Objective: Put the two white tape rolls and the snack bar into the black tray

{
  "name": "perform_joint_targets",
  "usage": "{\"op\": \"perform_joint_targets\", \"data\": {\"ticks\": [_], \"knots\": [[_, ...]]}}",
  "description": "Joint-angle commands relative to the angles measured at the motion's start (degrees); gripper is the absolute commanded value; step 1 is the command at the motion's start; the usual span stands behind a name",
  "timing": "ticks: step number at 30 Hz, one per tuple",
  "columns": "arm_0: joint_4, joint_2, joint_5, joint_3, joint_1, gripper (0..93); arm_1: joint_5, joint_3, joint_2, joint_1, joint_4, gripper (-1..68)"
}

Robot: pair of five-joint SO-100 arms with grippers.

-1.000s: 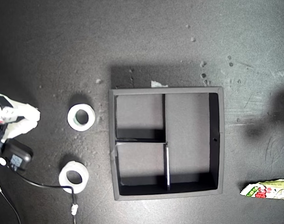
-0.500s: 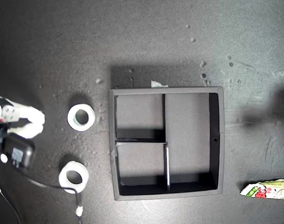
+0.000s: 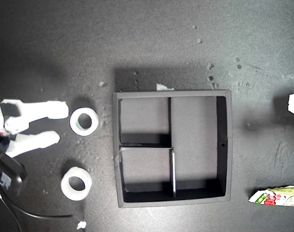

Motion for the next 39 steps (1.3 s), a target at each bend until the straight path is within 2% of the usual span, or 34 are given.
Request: {"op": "perform_joint_targets", "data": {"ticks": [1, 6, 9, 12, 29, 35, 39], "knots": [[1.8, -7.7, 4.1, -10.3, -1.9, 20.2, 6.6, 0.7, 0.1, 1.5, -4.6, 1.1], [1.9, -47.2, 9.8, -35.8, 2.5, 21.0, 6.9, 0.7, 0.1, 2.2, -8.3, 1.4], [4.9, -66.3, 10.2, -48.3, 5.0, 20.6, 6.9, 0.7, 0.1, 1.7, -6.7, 1.7], [7.0, -76.5, 9.7, -54.3, 5.7, 20.1, 6.9, 0.7, 0.1, 0.3, -6.6, 1.8], [6.8, -92.8, 9.8, -60.2, 5.2, 19.0, 6.4, 0.7, 0.1, -1.7, -8.0, 2.1], [6.5, -97.7, 8.1, -61.3, 1.7, 18.1, -7.0, 0.3, 0.1, -5.0, -21.4, 11.6], [4.5, -98.9, 7.8, -61.2, -0.5, 10.3, -12.1, -4.1, 0.1, -4.3, -23.0, 15.3]]}}
